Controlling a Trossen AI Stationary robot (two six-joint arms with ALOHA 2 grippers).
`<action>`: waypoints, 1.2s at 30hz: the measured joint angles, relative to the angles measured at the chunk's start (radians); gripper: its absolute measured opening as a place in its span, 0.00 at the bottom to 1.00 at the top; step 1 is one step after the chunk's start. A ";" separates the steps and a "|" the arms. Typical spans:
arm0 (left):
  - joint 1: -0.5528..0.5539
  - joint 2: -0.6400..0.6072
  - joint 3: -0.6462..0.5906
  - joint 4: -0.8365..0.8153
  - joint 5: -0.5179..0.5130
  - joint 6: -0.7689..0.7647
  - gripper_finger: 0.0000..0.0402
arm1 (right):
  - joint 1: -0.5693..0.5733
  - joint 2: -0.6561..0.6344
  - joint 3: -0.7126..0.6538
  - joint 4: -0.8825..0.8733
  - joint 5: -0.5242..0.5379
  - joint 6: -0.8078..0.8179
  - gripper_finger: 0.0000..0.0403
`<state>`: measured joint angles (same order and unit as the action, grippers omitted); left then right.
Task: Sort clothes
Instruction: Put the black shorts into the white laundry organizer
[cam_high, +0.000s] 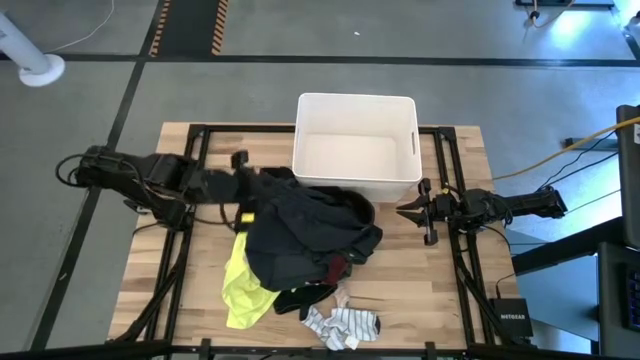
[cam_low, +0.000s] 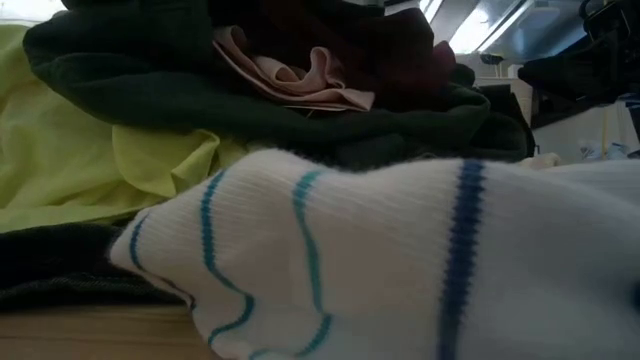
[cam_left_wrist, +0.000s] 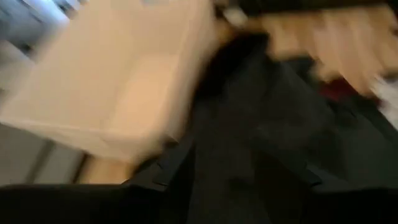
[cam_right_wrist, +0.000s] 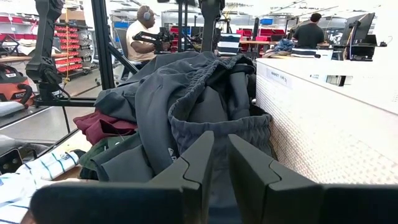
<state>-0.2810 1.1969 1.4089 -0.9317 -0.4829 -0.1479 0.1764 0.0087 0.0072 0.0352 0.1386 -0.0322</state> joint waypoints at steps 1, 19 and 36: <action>-0.019 -0.001 -0.008 -0.019 0.015 -0.037 0.37 | 0.000 0.000 0.000 0.000 0.000 0.000 0.16; 0.037 0.017 -0.158 0.138 0.123 -0.077 0.63 | 0.000 0.000 0.000 0.000 0.000 0.000 0.16; 0.079 0.406 -0.159 0.257 0.081 0.130 0.64 | 0.000 0.000 0.000 0.000 0.000 0.000 0.16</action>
<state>-0.2023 1.6027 1.2500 -0.6744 -0.4020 -0.0180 0.1764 0.0086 0.0074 0.0353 0.1383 -0.0319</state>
